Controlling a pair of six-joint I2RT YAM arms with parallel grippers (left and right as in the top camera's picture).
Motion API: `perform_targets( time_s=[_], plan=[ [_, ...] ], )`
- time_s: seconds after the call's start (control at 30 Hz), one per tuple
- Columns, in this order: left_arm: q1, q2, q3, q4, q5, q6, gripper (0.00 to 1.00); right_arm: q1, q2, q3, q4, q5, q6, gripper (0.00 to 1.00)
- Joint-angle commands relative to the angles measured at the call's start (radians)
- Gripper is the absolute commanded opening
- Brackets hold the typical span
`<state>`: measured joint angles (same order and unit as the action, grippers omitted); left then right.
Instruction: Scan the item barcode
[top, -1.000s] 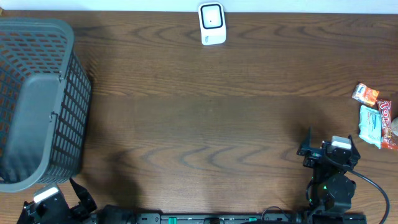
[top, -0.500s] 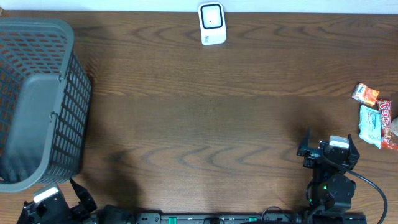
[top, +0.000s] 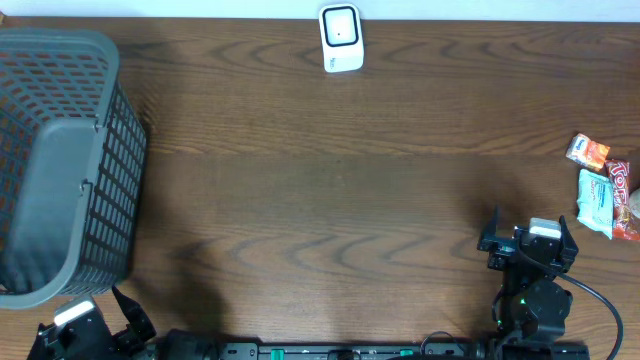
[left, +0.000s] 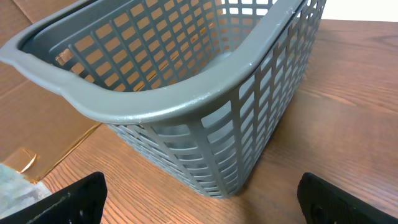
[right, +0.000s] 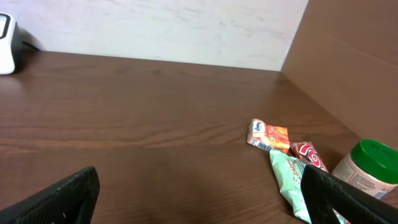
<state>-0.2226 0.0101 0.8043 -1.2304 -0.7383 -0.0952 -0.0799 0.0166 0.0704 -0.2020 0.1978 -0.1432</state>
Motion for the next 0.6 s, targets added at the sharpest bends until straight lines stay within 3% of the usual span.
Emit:
perform_targets(
  time_s=[0.0,0.37,0.57],
  plan=[
    [0.003,-0.007,0.001,0.0,-0.005,0.013,0.98,0.004,-0.011,-0.006,0.0,-0.003,-0.011,0.99],
    [0.003,-0.007,0.001,0.0,-0.005,0.013,0.98,0.196,-0.01,-0.006,0.001,-0.005,-0.011,0.99],
    [0.003,-0.007,0.001,0.0,-0.006,0.013,0.98,0.212,-0.01,-0.006,0.001,-0.005,-0.011,0.99]
  ],
)
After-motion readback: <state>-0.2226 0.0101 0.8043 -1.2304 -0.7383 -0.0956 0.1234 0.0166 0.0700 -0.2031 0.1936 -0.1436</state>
